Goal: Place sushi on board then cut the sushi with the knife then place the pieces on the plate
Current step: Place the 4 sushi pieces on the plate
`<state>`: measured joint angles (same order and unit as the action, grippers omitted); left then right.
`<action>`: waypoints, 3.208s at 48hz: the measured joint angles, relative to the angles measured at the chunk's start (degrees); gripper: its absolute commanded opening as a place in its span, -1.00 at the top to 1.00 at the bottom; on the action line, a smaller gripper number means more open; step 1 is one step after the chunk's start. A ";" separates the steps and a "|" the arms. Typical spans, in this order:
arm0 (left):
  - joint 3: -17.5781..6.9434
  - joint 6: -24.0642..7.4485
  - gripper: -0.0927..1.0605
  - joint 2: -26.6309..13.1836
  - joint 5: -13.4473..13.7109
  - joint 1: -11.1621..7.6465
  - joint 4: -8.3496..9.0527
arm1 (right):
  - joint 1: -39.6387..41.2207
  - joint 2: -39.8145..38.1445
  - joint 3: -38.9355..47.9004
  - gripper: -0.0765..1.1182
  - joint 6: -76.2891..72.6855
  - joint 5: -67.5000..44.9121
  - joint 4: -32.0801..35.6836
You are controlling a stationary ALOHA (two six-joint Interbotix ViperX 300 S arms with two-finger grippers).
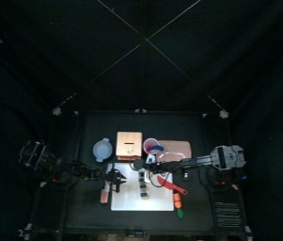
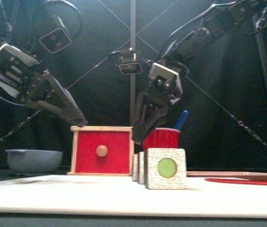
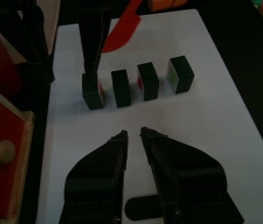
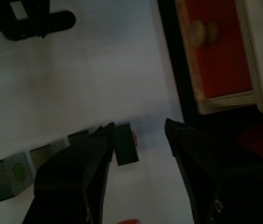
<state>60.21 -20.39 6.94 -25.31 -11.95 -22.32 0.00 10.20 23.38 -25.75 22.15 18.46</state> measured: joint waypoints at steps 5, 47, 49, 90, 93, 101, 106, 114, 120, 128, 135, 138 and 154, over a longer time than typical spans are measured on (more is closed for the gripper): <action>0.18 0.00 -0.26 -0.09 0.00 0.09 -0.09 | 0.00 0.62 -0.44 -0.53 0.00 0.70 -0.18; 0.53 -0.18 -0.26 -0.09 0.00 0.62 0.35 | -1.41 2.20 -0.53 -0.53 -0.26 1.67 -3.25; 0.53 -0.09 -0.26 -0.09 0.00 0.62 0.35 | -1.41 2.29 -0.53 -0.53 -0.26 1.67 -3.25; 0.70 0.09 -0.25 -0.09 0.00 0.70 0.35 | -1.23 1.32 -0.44 -0.03 -0.70 4.39 -3.08; 0.70 0.09 -0.25 -0.09 0.00 0.70 0.35 | -1.23 -0.70 0.00 -0.03 -0.70 5.36 -2.99; 0.70 0.09 -0.25 -0.09 -0.09 0.79 0.35 | -1.23 -5.36 1.49 -0.03 -0.79 9.32 -2.90; 0.70 0.00 -0.25 -0.09 0.00 0.88 0.35 | -1.14 -8.35 3.16 -0.03 -0.97 12.30 -2.99; 0.70 0.09 -0.25 0.00 0.00 1.32 0.35 | 0.00 -13.45 6.33 -0.03 -1.05 16.35 -3.08; 0.70 0.09 -0.25 0.00 0.00 1.41 0.35 | 2.46 -16.44 9.14 -0.03 -1.14 16.88 -3.25; 0.62 0.00 -0.25 0.00 -0.09 1.49 0.35 | 6.24 -19.51 12.48 -0.03 -1.32 16.96 -3.52; 0.70 0.00 -0.25 -0.09 0.00 1.76 0.35 | 8.35 -21.45 14.59 -0.03 -1.05 16.79 -3.52; 0.62 0.09 -0.25 0.00 0.00 1.93 0.35 | 8.88 -21.80 15.29 -0.03 -0.97 16.70 -3.52; 0.62 0.00 -0.25 -0.09 0.00 2.20 0.44 | 14.41 -22.76 19.42 -0.03 -1.05 13.71 -4.22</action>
<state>60.82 -20.39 6.86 -25.31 -9.76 -21.88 14.41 -12.57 42.80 -26.81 35.86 14.24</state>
